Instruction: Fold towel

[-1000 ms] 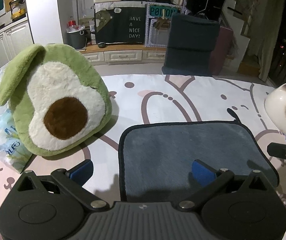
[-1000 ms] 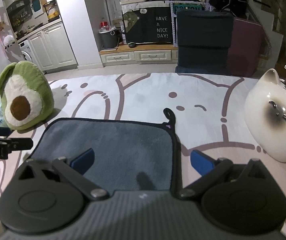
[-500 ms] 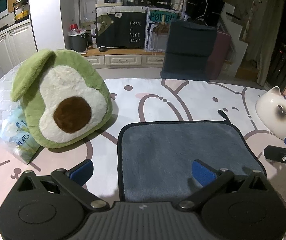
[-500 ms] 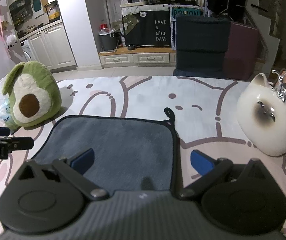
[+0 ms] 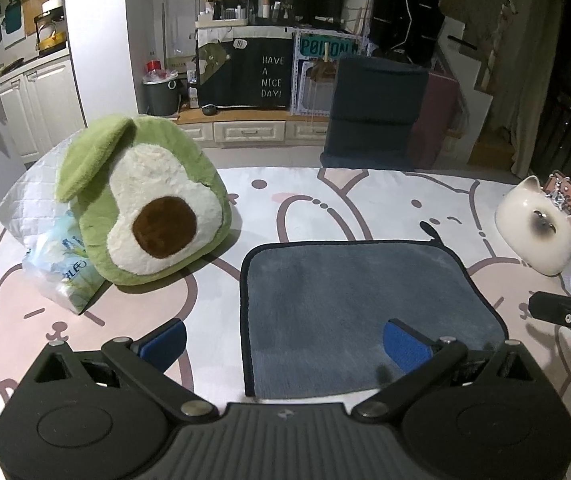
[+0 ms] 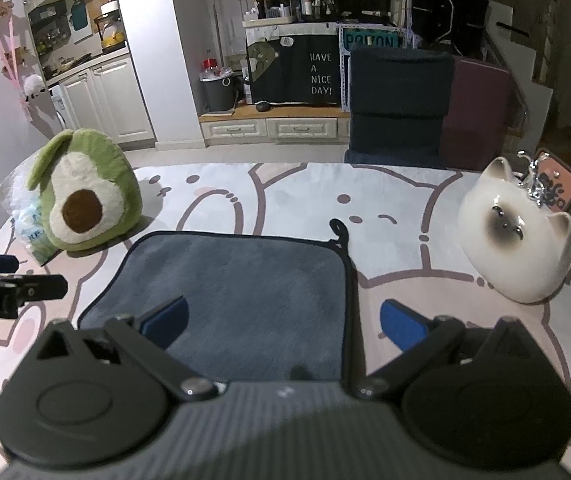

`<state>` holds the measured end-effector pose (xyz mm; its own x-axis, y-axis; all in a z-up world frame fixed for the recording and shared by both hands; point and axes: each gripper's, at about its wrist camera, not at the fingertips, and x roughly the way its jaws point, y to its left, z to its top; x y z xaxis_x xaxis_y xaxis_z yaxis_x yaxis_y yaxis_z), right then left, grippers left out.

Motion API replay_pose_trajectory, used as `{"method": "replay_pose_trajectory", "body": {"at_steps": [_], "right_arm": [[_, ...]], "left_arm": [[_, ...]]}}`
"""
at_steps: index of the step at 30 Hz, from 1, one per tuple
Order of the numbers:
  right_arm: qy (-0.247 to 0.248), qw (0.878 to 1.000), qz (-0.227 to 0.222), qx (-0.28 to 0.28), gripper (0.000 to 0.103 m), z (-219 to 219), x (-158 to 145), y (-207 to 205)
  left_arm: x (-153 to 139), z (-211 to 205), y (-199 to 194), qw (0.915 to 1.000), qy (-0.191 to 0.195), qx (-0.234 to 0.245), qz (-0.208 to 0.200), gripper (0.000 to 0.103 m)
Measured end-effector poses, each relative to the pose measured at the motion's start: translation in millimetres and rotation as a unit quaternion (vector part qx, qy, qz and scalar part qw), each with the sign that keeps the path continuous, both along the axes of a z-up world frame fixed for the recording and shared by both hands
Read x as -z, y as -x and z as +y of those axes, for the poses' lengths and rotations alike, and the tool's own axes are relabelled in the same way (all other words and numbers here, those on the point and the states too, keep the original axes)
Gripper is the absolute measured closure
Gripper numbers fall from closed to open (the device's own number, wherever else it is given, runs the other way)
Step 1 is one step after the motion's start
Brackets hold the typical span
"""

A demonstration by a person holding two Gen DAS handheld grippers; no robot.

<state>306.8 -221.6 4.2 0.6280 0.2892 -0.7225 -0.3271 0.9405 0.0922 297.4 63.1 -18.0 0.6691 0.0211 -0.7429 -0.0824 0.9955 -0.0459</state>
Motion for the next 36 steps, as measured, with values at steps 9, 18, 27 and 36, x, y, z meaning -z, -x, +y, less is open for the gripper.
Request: {"method": "replay_pose_trajectory", "body": {"at_steps": [9,18,27,36], "right_arm": [[-0.001,1.0,-0.016,0.0,0.0,-8.0,-14.7,29.1],[-0.002,1.0,-0.025,0.0,0.0,-14.2,-22.2,54.5],[-0.005,0.999,-0.033,0.001,0.0,-20.3,-30.1,77.2],[-0.009,0.999,-0.041,-0.004,0.0,-24.2,-38.4,99.5]], "left_arm": [[-15.5,-10.4,30.7,0.9999,0.003,0.007,-0.014,0.0],[-31.1,-16.0,56.5,0.9995,-0.003,0.011,-0.028,0.0],[-42.2,-18.6,80.4,0.9992,-0.005,0.013,-0.039,0.0],[-47.6,-26.5,106.9,0.9986,-0.008,0.021,-0.047,0.0]]}}
